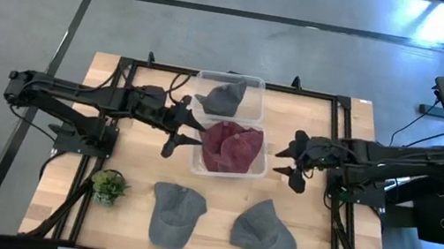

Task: Pick & Place hat
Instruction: Put the right gray cap into the top transparent bin

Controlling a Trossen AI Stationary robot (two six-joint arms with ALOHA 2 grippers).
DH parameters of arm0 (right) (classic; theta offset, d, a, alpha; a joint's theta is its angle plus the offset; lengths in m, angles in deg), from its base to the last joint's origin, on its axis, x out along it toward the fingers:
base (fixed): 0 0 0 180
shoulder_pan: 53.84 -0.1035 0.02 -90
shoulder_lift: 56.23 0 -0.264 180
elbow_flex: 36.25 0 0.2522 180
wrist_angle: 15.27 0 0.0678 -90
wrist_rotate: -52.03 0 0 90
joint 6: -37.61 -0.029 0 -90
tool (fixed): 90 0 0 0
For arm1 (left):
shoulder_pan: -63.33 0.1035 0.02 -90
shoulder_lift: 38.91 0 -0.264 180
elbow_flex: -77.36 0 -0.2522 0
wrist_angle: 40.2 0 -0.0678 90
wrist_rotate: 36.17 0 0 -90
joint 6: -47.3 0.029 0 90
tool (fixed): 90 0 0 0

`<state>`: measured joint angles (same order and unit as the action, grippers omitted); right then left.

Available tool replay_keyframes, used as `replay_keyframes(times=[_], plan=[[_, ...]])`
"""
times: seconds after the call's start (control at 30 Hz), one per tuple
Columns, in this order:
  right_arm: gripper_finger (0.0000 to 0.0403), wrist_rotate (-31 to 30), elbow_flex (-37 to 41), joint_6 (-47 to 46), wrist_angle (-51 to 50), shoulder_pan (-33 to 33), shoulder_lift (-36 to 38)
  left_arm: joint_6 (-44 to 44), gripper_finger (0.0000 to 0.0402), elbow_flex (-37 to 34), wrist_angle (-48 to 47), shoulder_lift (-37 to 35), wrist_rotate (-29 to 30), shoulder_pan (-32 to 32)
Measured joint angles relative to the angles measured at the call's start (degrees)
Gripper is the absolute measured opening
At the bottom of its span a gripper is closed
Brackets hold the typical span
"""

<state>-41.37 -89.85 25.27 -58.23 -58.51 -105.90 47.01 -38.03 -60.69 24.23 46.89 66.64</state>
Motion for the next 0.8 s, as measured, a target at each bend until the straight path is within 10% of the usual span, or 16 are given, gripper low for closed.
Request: replay_keyframes(times=[0.8], plan=[[0.0236,-4.52,-0.01,-17.28,5.91,-22.76,-23.22,-4.33,0.019,0.0,-0.55,-0.33,0.01,0.0]])
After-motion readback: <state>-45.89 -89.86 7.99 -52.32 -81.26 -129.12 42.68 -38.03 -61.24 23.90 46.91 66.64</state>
